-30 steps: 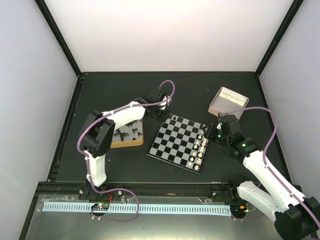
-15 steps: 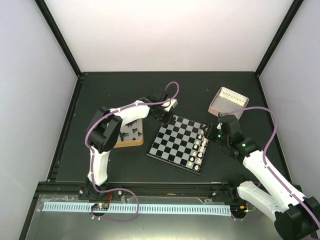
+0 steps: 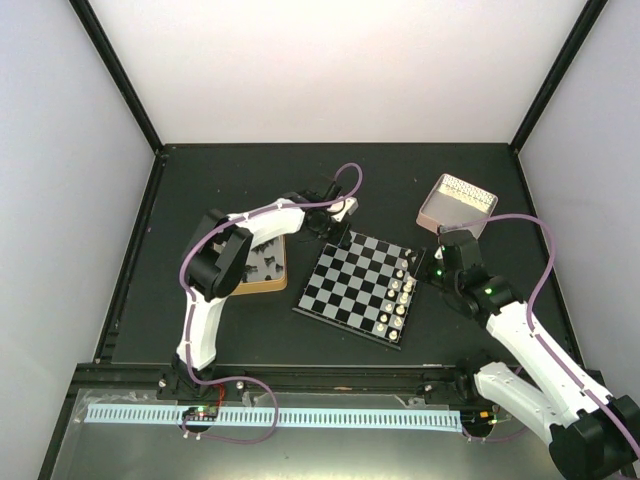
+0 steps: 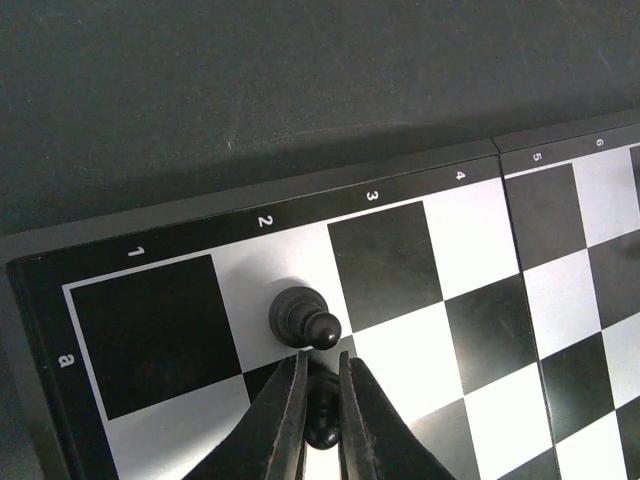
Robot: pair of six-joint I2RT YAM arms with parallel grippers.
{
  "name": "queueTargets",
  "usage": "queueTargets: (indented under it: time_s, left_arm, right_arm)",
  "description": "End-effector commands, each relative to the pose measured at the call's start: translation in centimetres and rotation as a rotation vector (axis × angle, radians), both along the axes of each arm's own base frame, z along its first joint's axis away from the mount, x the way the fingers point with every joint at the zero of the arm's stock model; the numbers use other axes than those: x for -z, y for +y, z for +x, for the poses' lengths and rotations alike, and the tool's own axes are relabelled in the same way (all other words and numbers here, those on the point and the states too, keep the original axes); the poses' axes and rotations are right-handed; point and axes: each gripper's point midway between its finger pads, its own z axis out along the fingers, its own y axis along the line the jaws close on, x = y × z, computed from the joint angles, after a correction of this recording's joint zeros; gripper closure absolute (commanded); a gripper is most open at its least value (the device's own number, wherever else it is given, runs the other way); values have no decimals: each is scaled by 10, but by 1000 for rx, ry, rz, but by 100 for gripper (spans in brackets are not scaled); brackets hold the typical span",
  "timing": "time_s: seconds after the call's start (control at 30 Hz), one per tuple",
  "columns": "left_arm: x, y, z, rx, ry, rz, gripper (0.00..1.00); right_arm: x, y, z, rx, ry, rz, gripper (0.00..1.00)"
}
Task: Set up the chess pieces on the board
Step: Place the chess piece on the chessboard.
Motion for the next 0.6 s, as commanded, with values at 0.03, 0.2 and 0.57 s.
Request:
queueTargets:
  time_s: [0.03, 0.2, 0.57]
  left_arm:
    - [-4, 2, 6, -5, -21, 35, 90]
    - [-1, 6, 1, -11, -6, 51, 89]
    - [-20, 2, -2, 23, 1, 22, 71]
  right_arm:
    - [0, -3, 0, 19, -8, -4, 65]
    - [0, -3, 0, 17, -8, -3, 65]
    - [-1, -3, -1, 16, -13, 2, 64]
